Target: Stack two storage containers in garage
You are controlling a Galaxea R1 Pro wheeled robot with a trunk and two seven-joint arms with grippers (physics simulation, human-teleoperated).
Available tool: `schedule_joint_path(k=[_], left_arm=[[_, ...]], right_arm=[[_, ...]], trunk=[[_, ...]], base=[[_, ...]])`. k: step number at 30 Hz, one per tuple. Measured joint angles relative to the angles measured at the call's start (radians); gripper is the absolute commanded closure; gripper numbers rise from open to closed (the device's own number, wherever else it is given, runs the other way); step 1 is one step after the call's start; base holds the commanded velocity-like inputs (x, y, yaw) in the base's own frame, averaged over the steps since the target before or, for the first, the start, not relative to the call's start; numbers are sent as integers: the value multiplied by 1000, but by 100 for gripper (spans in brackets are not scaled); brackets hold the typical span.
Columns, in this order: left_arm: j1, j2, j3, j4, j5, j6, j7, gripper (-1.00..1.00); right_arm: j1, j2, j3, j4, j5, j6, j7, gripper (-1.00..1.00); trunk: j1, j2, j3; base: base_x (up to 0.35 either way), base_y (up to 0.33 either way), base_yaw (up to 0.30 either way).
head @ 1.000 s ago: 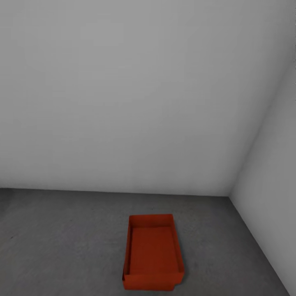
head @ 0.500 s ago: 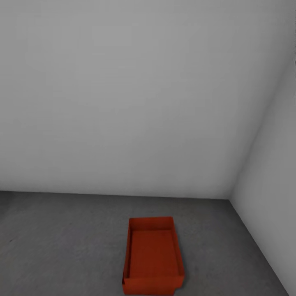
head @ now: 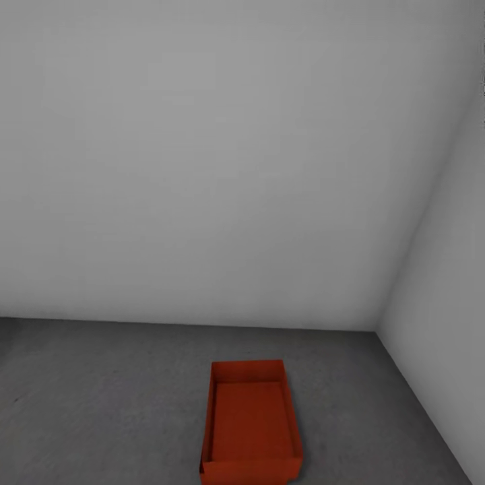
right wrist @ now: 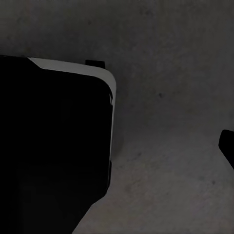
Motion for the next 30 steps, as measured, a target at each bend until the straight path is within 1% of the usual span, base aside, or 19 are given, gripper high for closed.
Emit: schedule_joint_path(k=[10, 30], left_arm=[[0, 0, 0, 0, 0, 0, 0, -100], [0, -1, 0, 0, 0, 0, 0, -100]], right_arm=[[18, 1, 0, -4, 3, -12, 1, -100], [20, 1, 0, -5, 3, -20, 1, -100]], trunk=[[0, 0, 16], [0, 0, 48]], base=[[0, 0, 0], [0, 0, 0]])
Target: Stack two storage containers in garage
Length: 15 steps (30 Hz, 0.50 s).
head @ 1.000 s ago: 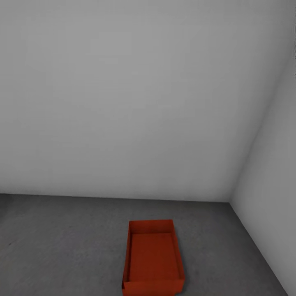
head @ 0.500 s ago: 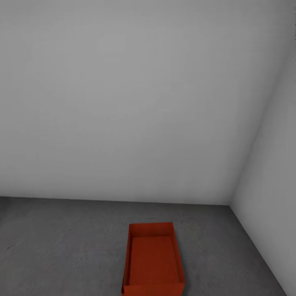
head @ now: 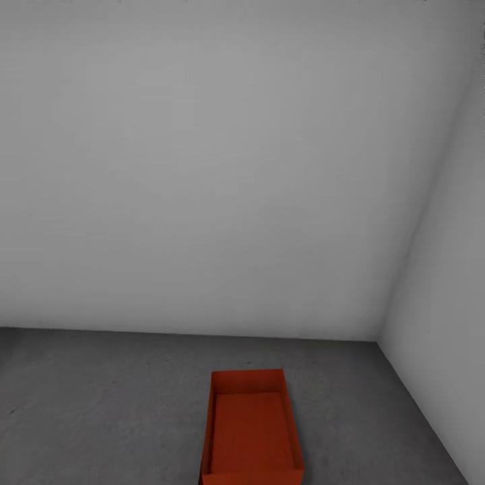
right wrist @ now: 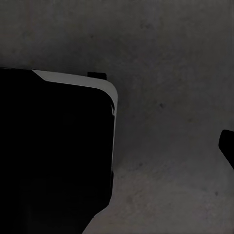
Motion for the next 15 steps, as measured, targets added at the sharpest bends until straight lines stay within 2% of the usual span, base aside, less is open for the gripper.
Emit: schedule_joint_path(k=[15], left_arm=[[0, 1, 0, 0, 0, 0, 0, -100]], right_arm=[[0, -1, 0, 0, 0, 0, 0, -100]], trunk=[[0, 0, 22]], base=[[0, 0, 0]])
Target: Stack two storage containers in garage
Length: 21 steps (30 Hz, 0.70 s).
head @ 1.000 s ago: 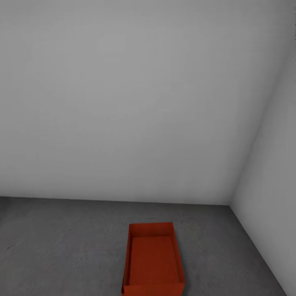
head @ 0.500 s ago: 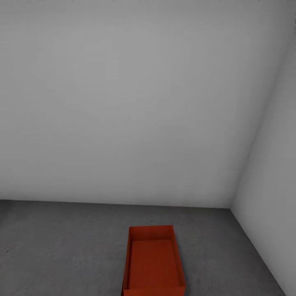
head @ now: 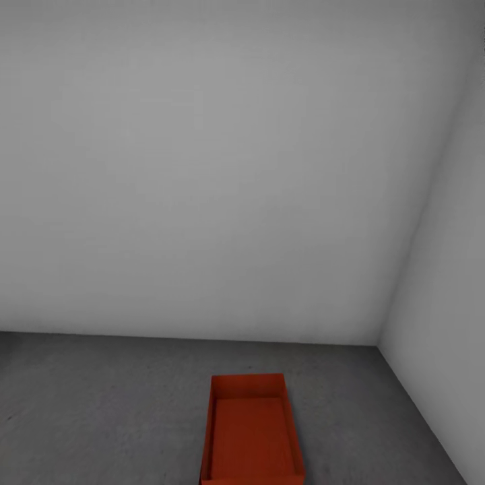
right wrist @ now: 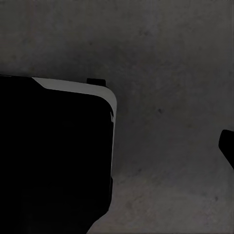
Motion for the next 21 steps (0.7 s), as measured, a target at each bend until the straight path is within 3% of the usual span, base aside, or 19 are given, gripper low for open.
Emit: schedule_joint_path(k=[21], left_arm=[[1, 0, 0, 0, 1, -3, 0, -100]], right_arm=[[0, -11, -1, -1, 0, -1, 0, -100]], trunk=[[0, 0, 1]], base=[[0, 0, 0]])
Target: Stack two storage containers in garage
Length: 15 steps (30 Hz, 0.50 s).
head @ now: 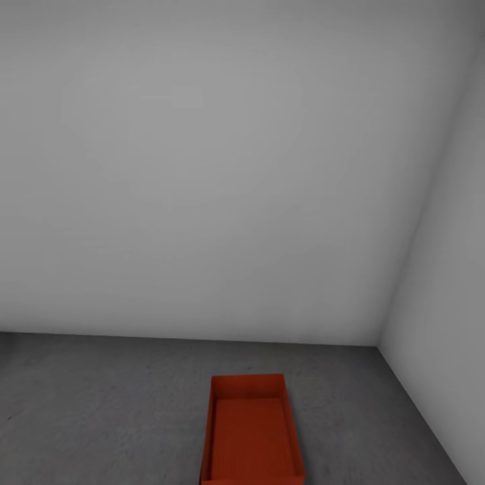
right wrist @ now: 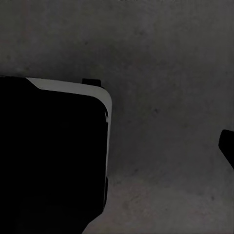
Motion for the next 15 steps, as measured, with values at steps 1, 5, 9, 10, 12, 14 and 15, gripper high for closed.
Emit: schedule_joint_path(k=[1, 5, 9, 10, 12, 14, 15], left_arm=[[0, 0, 0, 0, 0, 0, 0, -100], [0, 0, 0, 0, 0, 0, 0, -100], [0, 0, 0, 0, 0, 0, 0, -100], [0, 0, 0, 0, 0, 0, 0, -100], [0, 0, 0, 0, 0, 0, 0, -100], [1, 0, 0, 0, 0, 0, 0, -100], [1, 0, 0, 0, 0, 0, 0, -100]], right_arm=[[0, 0, 0, 0, 0, 0, 0, -100], [0, 1, 2, 0, 2, 2, 0, -100], [0, 1, 2, 0, 2, 2, 0, -100], [0, 0, 1, 0, 1, 2, 0, -100], [0, 0, 1, 0, 1, 2, 0, -100], [0, 0, 1, 0, 1, 2, 0, -100], [0, 0, 1, 0, 1, 2, -1, -100]], trunk=[[0, 0, 0], [0, 0, 0], [0, 0, 0], [0, 0, 0], [0, 0, 0], [0, 0, 0], [0, 0, 0]], base=[[0, 0, 0], [0, 0, 0], [0, 0, 0], [0, 0, 0], [0, 0, 0], [0, 0, 0], [0, 0, 0]])
